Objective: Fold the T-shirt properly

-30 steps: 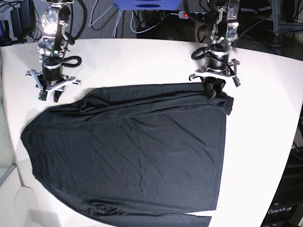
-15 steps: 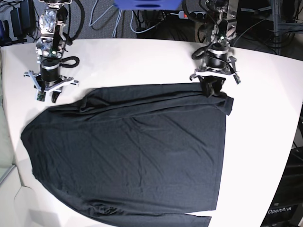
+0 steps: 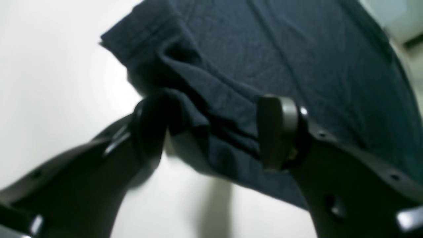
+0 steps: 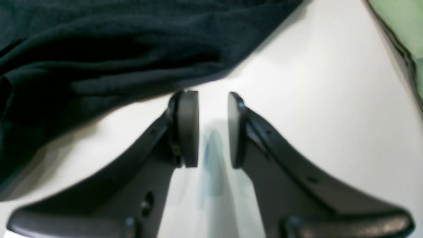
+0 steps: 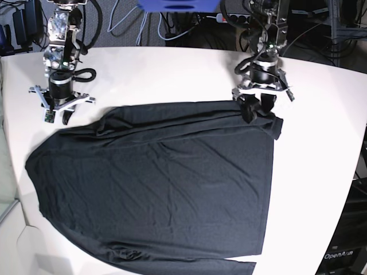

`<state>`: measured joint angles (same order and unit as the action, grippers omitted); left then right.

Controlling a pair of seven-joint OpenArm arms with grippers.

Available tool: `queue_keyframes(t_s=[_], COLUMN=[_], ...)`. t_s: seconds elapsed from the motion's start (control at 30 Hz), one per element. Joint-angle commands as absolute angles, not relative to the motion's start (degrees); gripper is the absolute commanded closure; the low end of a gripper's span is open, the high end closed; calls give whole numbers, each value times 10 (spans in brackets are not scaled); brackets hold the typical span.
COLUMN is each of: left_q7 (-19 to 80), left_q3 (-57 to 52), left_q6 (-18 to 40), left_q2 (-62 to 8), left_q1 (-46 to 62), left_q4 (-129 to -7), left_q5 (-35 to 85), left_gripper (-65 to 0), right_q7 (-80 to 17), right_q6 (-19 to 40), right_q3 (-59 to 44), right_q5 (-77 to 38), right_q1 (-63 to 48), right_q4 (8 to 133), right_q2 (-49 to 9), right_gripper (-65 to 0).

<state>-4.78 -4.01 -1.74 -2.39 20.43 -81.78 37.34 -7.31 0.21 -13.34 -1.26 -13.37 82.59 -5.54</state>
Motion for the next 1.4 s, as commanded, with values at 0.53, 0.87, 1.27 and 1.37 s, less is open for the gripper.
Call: queue_keyframes(t_s=[0.53,0.87,1.27,1.37], left_q7=[-42,-41,-38,-38], left_q3=[-40,-40,-40,-40], left_q6=[-21,-21,-22,-22], left_q2=[-25,-41,-41,-41], left_q1=[186,187,183,185], left_q4=[-792,-792,-792,-792], left_q5=[386,386,386,386], left_gripper=[-421,-333,-42,-40], right_q7=[-58,-58,-58,-58], right_q6=[3,3,3,3], right_q3=[-135,-135,-135,-135], right_q5=[-8,-8,-8,-8], right_q1=[-131,-130,-127,-126], right_q4=[836,836,837,838], right_q2=[-61,-61,-61,-66], right_gripper=[-167,-166,-166,-166])
